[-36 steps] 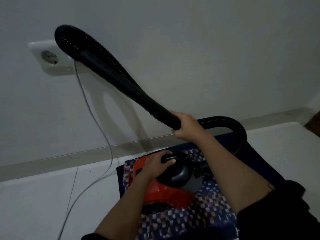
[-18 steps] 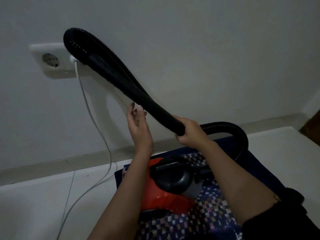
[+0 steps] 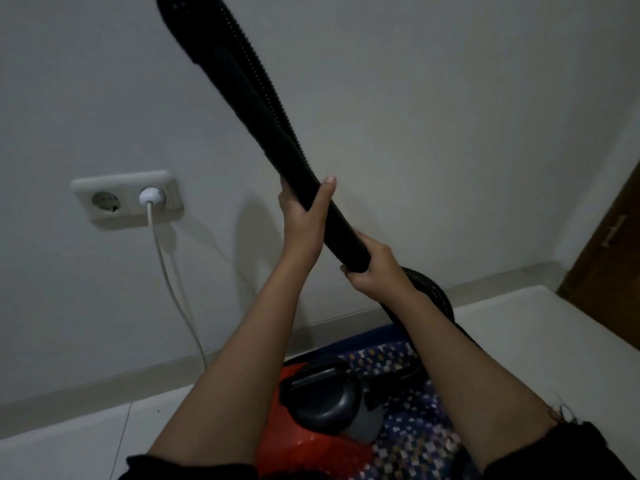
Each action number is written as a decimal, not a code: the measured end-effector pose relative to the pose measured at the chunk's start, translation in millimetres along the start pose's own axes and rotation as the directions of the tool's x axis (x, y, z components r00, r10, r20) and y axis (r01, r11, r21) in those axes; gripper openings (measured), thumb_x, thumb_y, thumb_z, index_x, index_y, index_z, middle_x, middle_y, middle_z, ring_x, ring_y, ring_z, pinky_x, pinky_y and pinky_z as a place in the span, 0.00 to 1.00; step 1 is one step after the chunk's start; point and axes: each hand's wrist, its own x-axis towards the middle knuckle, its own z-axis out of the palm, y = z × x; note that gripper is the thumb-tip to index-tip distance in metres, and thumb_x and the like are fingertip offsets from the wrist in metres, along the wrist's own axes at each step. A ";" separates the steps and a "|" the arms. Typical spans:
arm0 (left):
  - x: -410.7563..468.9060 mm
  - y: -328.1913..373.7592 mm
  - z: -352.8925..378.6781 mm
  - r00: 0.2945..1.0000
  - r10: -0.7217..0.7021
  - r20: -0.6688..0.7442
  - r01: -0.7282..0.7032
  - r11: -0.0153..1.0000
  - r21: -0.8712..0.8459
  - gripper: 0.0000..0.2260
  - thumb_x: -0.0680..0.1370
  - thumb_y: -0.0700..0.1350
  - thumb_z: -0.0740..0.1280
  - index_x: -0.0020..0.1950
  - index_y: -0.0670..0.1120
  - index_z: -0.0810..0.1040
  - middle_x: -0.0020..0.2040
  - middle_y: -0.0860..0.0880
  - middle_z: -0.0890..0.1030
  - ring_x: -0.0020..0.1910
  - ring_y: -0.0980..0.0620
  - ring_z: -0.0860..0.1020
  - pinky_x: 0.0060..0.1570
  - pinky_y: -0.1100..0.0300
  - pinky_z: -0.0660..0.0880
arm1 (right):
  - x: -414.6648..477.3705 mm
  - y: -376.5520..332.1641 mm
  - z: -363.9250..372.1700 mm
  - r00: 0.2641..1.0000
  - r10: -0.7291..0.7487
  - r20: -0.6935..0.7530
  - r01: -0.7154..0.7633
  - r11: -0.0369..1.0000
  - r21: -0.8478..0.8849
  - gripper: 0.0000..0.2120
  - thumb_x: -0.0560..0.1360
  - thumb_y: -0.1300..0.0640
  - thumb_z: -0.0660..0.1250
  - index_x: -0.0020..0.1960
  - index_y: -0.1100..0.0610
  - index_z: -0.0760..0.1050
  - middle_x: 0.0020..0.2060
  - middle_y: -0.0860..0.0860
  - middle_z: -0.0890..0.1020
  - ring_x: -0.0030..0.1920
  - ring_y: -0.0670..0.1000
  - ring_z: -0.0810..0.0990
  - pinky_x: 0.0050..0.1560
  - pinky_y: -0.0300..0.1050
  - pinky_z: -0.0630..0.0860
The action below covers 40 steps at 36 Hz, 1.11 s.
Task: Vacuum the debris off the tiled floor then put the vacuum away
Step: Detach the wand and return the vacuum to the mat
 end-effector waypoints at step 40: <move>30.5 82.4 116.1 0.841 0.275 0.466 -0.408 0.889 0.210 0.42 0.80 0.46 0.63 0.73 0.59 0.29 0.79 0.55 0.47 0.76 0.50 0.59 0.73 0.44 0.61 | 14.7 -31.9 -88.9 0.884 0.066 -0.463 0.047 0.973 0.227 0.29 0.72 0.63 0.72 0.71 0.56 0.68 0.60 0.51 0.80 0.61 0.48 0.78 0.60 0.38 0.77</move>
